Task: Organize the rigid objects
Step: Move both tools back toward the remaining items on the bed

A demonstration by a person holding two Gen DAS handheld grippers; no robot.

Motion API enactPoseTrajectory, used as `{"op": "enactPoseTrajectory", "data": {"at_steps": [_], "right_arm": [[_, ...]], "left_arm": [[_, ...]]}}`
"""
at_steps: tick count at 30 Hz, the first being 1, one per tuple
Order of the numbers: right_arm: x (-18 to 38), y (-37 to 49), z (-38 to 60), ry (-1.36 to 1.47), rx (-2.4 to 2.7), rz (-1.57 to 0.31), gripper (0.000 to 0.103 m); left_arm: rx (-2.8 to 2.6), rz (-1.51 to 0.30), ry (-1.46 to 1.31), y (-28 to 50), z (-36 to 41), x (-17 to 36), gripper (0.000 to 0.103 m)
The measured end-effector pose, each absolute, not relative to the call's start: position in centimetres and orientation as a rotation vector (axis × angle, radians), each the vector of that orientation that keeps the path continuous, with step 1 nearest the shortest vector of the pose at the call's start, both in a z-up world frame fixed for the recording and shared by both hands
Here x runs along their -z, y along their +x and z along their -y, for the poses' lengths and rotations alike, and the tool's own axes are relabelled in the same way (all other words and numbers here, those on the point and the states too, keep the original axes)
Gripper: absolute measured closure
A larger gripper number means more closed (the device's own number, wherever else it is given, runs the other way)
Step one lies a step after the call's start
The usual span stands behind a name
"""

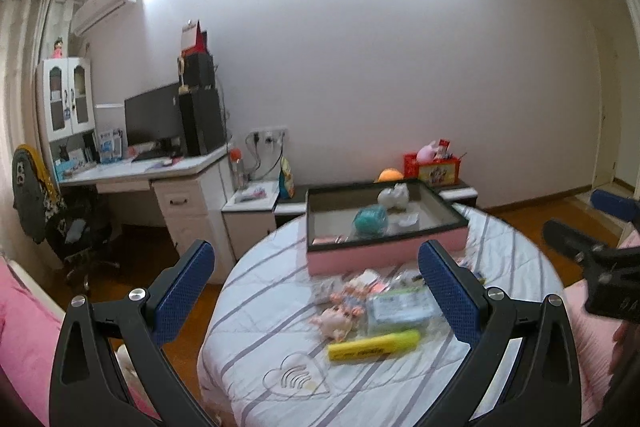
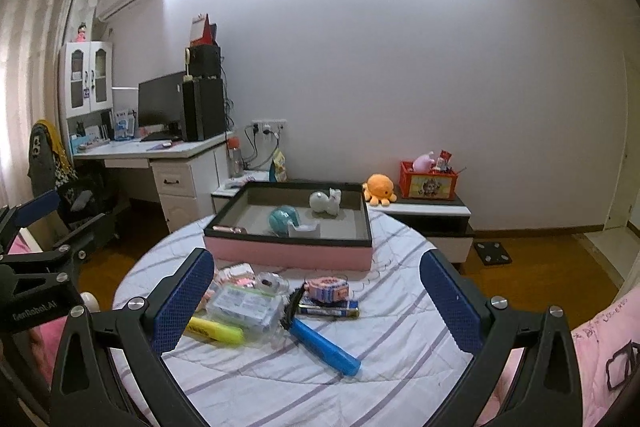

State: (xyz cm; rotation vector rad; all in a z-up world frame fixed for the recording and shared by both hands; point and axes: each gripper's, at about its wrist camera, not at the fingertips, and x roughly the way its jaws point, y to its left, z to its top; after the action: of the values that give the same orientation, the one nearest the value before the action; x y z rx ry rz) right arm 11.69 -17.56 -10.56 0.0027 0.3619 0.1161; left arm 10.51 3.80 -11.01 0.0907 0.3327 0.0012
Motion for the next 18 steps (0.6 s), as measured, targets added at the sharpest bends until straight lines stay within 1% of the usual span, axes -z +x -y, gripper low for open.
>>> {"op": "enactPoseTrajectory", "data": {"at_steps": [11, 18], "right_arm": [[15.5, 15.0, 18.9, 0.021, -0.089, -0.513, 0.0], [18.1, 17.7, 19.0, 0.023, -0.09, -0.589, 0.0]], "left_arm": [[0.003, -0.543, 0.028, 14.3, -5.9, 17.2, 0.0], [0.002, -0.622, 0.023, 16.8, -5.9, 19.2, 0.0]]}}
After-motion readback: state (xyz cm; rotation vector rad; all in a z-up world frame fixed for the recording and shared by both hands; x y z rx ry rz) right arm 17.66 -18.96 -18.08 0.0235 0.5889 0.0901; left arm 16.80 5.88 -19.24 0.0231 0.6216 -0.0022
